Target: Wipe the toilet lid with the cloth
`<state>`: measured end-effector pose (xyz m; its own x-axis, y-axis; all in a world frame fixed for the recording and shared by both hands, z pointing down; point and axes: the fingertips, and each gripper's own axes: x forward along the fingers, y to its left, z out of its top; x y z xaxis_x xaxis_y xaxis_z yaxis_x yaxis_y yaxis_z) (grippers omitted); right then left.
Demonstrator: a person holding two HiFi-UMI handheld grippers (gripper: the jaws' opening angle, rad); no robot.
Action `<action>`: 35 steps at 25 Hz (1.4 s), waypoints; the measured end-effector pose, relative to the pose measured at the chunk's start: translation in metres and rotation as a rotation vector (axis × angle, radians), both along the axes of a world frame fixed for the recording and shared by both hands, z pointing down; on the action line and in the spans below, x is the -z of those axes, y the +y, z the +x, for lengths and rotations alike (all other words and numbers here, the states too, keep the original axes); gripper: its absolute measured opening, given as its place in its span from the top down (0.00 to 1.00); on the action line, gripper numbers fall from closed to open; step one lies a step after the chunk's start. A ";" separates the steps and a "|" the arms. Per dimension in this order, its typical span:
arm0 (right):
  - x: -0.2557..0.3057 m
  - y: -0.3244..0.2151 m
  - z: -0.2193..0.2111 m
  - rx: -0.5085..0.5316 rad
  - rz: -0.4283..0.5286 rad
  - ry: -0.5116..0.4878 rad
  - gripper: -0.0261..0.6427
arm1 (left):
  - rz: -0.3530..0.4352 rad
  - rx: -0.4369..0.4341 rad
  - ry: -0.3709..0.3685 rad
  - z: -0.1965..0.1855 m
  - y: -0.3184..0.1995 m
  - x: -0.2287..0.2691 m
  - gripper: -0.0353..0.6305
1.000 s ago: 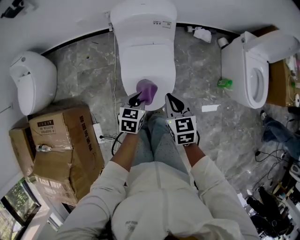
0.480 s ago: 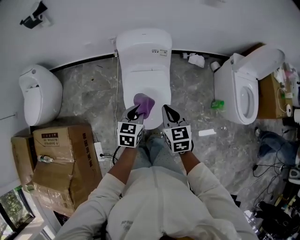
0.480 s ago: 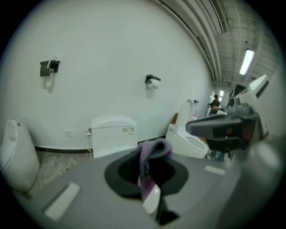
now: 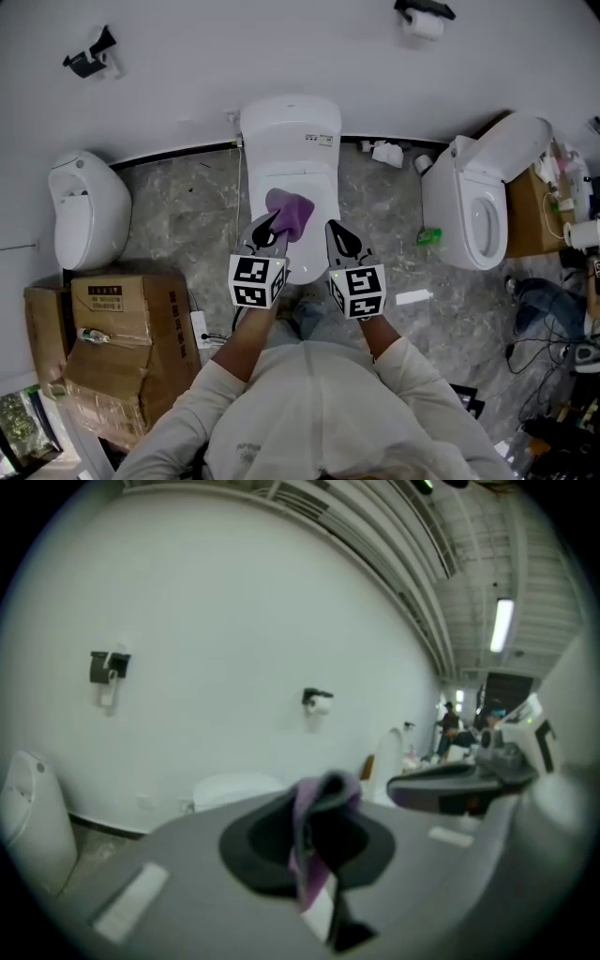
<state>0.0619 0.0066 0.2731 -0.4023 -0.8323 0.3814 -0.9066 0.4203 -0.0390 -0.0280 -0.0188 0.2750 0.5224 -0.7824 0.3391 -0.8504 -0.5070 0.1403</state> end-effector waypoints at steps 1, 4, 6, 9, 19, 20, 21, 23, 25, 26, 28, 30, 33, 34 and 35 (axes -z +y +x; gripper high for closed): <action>0.008 -0.001 -0.002 -0.003 0.017 -0.008 0.94 | 0.016 0.000 0.003 -0.001 -0.001 0.008 0.92; 0.035 -0.002 -0.004 -0.008 0.073 -0.028 0.94 | 0.075 -0.009 0.006 -0.003 -0.002 0.035 0.92; 0.053 -0.001 -0.005 -0.014 0.113 -0.039 0.94 | 0.112 -0.019 0.013 -0.003 0.000 0.053 0.92; 0.078 0.002 -0.008 -0.016 0.166 -0.056 0.94 | 0.142 -0.025 0.038 -0.006 0.006 0.076 0.92; 0.114 0.019 -0.009 -0.024 0.238 -0.085 0.94 | 0.223 -0.043 0.066 -0.005 0.028 0.126 0.92; 0.115 0.021 -0.010 -0.027 0.235 -0.090 0.94 | 0.224 -0.044 0.069 -0.006 0.031 0.128 0.92; 0.117 0.024 -0.011 -0.029 0.236 -0.089 0.94 | 0.224 -0.046 0.072 -0.008 0.033 0.129 0.92; 0.121 0.029 -0.014 -0.030 0.245 -0.079 0.94 | 0.226 -0.050 0.073 -0.011 0.037 0.131 0.92; 0.122 0.033 -0.016 -0.036 0.247 -0.066 0.94 | 0.233 -0.055 0.066 -0.013 0.041 0.132 0.92; 0.122 0.036 -0.017 -0.041 0.245 -0.058 0.94 | 0.237 -0.057 0.058 -0.014 0.043 0.131 0.92; 0.119 0.041 -0.020 -0.047 0.242 -0.052 0.94 | 0.238 -0.063 0.047 -0.016 0.047 0.127 0.92; 0.117 0.045 -0.024 -0.047 0.245 -0.053 0.94 | 0.237 -0.064 0.050 -0.018 0.051 0.125 0.92; 0.117 0.050 -0.029 -0.038 0.255 -0.052 0.94 | 0.245 -0.071 0.053 -0.018 0.058 0.126 0.92; 0.117 0.051 -0.031 -0.036 0.258 -0.052 0.94 | 0.247 -0.075 0.055 -0.018 0.061 0.125 0.92; 0.117 0.052 -0.032 -0.036 0.262 -0.053 0.94 | 0.249 -0.077 0.057 -0.019 0.064 0.125 0.92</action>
<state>0.0294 0.0591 0.1561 -0.3843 -0.9139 0.1309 -0.9206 0.3899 0.0193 -0.0472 0.0453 0.1504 0.5965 -0.7951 0.1096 -0.8022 -0.5949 0.0502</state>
